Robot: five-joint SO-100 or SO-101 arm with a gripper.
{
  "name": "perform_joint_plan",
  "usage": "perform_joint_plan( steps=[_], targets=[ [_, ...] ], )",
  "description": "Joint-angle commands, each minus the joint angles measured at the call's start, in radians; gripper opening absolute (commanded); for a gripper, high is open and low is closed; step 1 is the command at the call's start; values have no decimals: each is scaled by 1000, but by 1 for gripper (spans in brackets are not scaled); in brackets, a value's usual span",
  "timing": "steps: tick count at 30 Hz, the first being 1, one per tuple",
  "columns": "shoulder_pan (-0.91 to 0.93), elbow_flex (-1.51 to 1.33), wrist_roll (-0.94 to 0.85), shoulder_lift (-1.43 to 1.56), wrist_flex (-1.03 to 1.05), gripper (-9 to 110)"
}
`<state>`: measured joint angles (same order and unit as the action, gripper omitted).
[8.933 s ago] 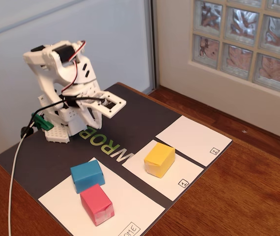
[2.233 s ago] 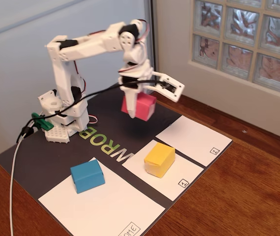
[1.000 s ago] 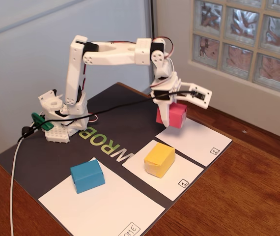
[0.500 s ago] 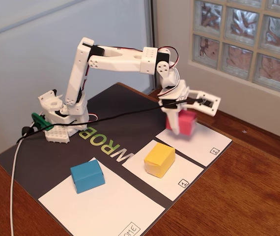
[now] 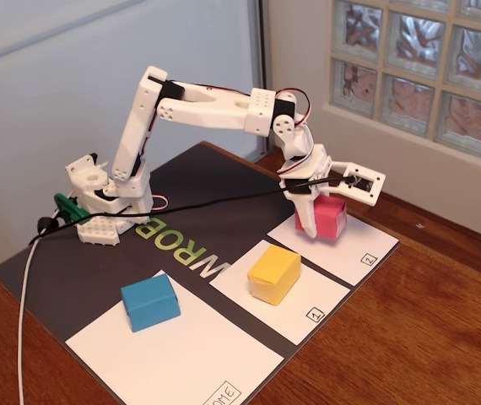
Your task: Move box red to zone 2
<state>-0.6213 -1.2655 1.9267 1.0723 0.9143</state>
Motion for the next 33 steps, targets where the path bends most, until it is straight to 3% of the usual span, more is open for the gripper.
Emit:
perform_joint_plan(
  steps=[1,33],
  targets=[
    [-8,21,8,3,-37,0],
    [-28,-9,-18,-74,-104,0]
  ],
)
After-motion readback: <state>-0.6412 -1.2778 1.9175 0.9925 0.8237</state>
